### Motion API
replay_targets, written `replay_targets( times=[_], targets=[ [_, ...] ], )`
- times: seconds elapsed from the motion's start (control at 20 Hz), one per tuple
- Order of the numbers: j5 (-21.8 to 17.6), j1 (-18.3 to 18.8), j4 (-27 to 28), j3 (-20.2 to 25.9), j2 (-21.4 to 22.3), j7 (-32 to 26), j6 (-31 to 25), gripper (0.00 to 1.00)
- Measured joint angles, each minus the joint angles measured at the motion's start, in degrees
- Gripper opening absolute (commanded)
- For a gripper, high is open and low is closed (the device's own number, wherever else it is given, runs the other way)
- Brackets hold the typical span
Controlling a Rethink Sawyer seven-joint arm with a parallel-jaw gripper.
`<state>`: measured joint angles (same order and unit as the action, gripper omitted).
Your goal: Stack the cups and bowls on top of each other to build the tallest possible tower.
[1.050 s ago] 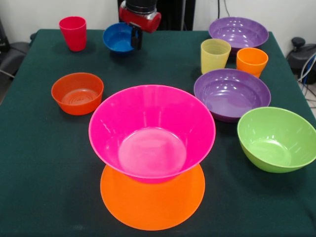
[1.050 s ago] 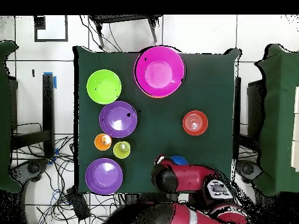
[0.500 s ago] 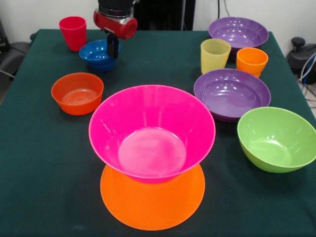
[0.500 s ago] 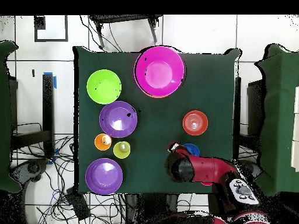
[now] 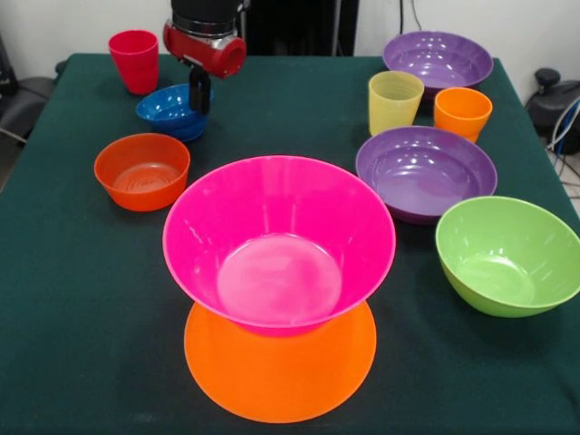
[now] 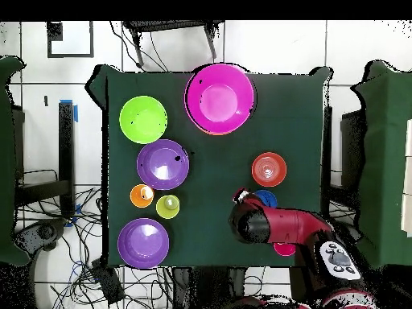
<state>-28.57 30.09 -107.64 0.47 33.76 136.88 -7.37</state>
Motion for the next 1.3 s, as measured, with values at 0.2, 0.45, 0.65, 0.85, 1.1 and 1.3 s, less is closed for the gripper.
replay_targets(
  times=[0.2, 0.45, 0.65, 0.85, 1.1, 1.3],
  targets=[
    [-0.86, 0.00, 0.02, 0.63, 0.94, 0.00, -0.47, 1.00],
    [-0.99, -0.06, 0.03, 0.85, 1.37, -0.01, -1.16, 1.00],
    [-0.61, -0.03, -0.06, 1.81, 2.95, -0.01, -4.50, 1.00],
    [1.01, 0.18, -0.81, 3.73, 6.16, 0.00, -9.37, 1.00],
    [3.78, 0.15, -2.13, 6.57, 10.55, 0.00, -12.66, 1.00],
    [4.87, -0.56, -2.66, 7.55, 11.82, 0.00, -12.67, 1.00]
  ],
)
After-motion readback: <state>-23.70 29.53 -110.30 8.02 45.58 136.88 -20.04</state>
